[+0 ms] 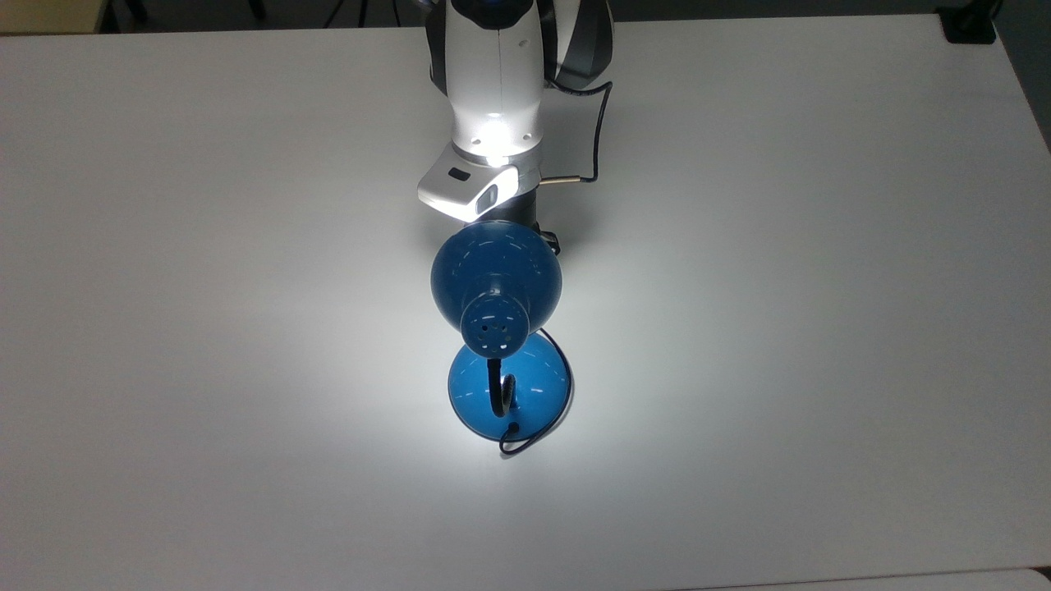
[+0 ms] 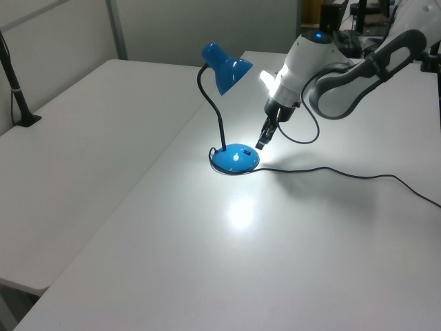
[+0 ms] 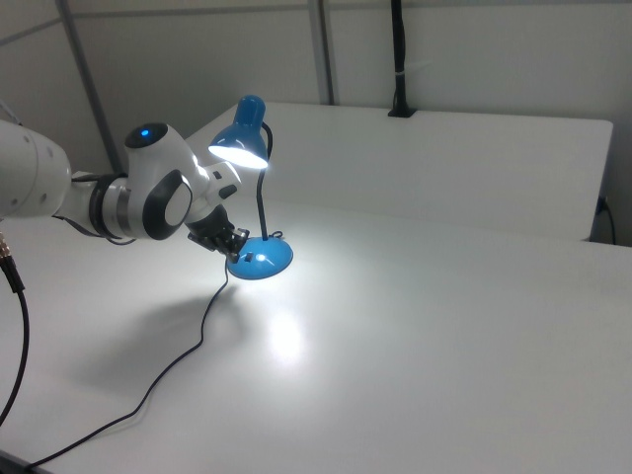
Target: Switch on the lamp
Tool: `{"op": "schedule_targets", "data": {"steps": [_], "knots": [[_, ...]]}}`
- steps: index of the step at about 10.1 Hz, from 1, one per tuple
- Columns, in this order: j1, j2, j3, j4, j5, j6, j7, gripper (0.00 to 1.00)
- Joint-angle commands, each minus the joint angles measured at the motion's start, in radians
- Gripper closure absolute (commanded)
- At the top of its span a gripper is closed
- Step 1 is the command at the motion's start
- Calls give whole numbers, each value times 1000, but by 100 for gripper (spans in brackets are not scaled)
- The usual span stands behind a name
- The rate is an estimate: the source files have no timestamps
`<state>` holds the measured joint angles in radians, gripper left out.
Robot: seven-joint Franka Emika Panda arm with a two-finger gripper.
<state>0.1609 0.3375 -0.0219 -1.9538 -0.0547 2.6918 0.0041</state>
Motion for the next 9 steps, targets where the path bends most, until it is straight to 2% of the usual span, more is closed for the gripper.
{"op": "schedule_targets", "data": {"steps": [1,3,6,9], "knots": [[5,-103,5,-7,-4,-252,27,100],[8,-171,7,1,-8,-445,27,100],[6,-224,5,171,-11,-806,28,100],[5,-270,-1,319,-10,-1007,45,100]]}}
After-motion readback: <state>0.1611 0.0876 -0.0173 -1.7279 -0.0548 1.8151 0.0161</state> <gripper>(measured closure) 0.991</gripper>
